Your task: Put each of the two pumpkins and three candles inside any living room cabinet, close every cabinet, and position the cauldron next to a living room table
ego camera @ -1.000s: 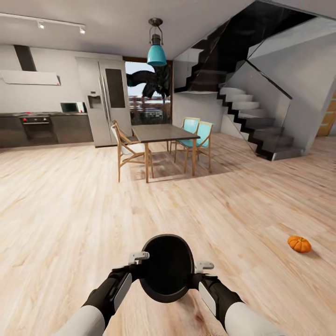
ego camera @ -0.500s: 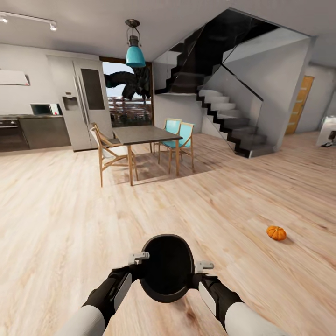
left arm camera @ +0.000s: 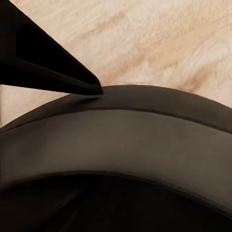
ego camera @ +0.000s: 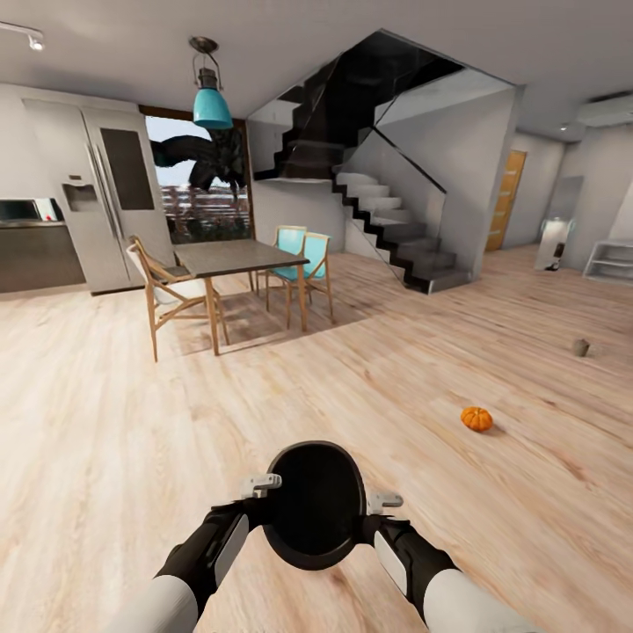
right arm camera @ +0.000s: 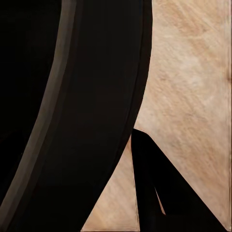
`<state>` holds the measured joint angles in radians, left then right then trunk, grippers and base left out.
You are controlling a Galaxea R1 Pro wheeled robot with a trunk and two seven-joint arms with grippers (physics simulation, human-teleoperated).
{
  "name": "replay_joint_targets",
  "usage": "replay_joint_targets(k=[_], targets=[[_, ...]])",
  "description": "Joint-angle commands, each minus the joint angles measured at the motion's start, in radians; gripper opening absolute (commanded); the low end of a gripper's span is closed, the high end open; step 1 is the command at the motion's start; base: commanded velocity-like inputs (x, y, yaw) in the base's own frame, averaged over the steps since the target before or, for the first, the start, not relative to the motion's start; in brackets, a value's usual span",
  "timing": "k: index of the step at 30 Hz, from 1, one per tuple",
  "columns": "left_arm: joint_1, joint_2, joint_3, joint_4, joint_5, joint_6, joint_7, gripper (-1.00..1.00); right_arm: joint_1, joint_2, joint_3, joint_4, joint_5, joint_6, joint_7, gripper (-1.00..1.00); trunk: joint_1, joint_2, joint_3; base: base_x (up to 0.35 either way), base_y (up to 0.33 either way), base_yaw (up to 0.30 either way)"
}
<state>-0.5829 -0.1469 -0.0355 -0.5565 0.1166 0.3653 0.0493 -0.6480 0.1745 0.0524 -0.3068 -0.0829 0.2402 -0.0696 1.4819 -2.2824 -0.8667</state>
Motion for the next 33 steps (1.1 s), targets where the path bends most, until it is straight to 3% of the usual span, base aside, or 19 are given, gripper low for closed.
replay_joint_targets(k=[1, 33], targets=[[0.000, 0.001, -0.008, 0.000, 0.032, 0.004, 0.003, -1.00, -0.001, 0.000, 0.024, -0.004, -0.028, -0.029, -0.002, -1.00, -0.001, -0.001, 0.000, -0.225, 0.000, -0.261], [0.000, 0.001, -0.008, -0.002, 0.032, 0.004, 0.003, -1.00, -0.001, 0.000, 0.024, -0.005, -0.028, -0.029, -0.002, -1.00, -0.001, -0.001, 0.020, -0.261, 0.000, -0.261]])
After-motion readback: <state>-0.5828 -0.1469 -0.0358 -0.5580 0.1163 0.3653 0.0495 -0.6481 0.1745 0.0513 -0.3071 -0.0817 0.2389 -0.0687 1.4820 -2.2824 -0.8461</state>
